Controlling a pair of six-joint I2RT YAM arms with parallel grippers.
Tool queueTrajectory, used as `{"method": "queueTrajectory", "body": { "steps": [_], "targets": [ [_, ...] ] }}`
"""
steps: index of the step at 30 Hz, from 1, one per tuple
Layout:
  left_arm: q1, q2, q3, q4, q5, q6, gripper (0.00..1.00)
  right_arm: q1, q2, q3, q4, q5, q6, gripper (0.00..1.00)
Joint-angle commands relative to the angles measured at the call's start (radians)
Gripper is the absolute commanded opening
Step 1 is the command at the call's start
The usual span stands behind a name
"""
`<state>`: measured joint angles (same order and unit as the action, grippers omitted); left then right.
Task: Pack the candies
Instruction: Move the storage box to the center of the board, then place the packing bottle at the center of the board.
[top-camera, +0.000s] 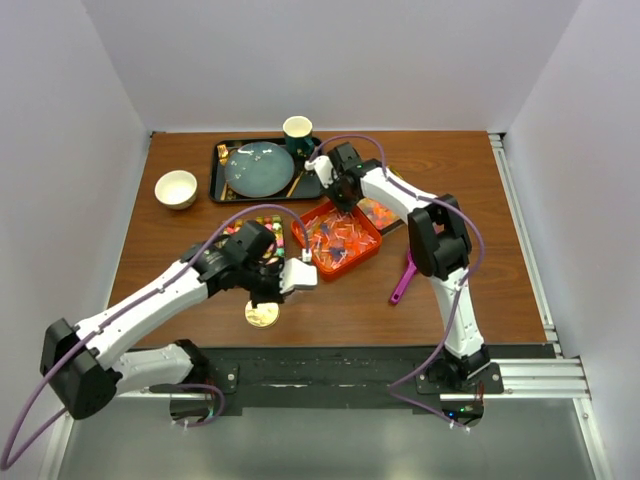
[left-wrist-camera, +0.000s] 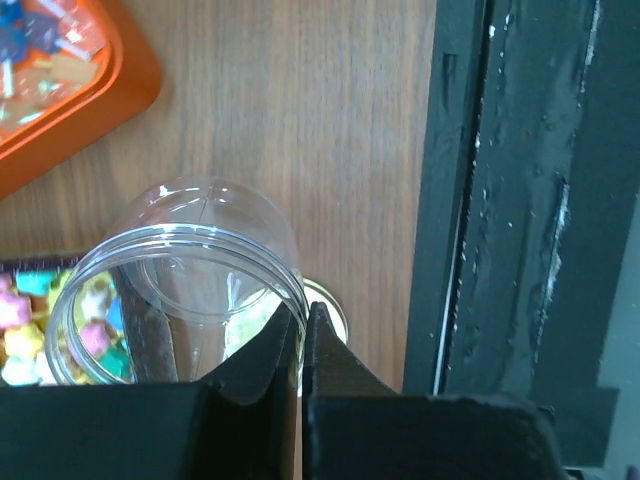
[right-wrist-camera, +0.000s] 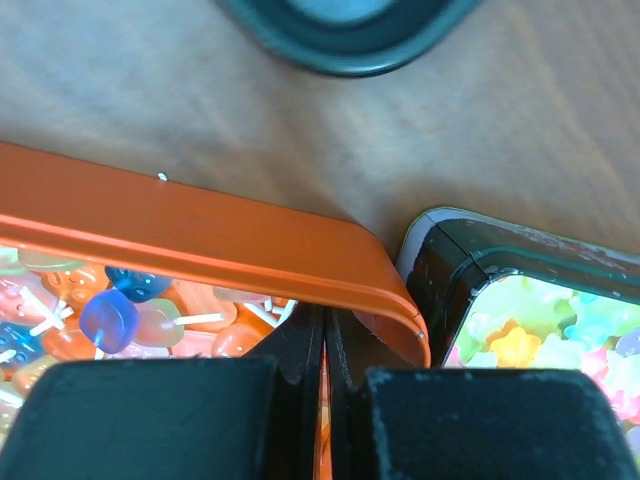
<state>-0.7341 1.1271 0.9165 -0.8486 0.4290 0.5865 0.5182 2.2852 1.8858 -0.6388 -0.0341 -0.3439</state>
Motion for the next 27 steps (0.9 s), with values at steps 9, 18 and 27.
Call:
{"method": "queueTrajectory", "body": {
  "steps": [9,18,27],
  "targets": [
    [-0.223,0.256,0.062,0.215,-0.059,-0.071,0.00,-0.060,-0.426,-0.161,-0.053,-0.095,0.118,0.35],
    [-0.263,0.430,0.160,0.258,-0.032,-0.057,0.26,-0.075,-0.878,-0.676,-0.153,0.157,0.373,0.83],
    [-0.251,0.379,0.215,0.281,-0.085,-0.149,0.68,-0.207,-0.911,-0.790,-0.280,0.053,0.641,0.82]
  ]
}}
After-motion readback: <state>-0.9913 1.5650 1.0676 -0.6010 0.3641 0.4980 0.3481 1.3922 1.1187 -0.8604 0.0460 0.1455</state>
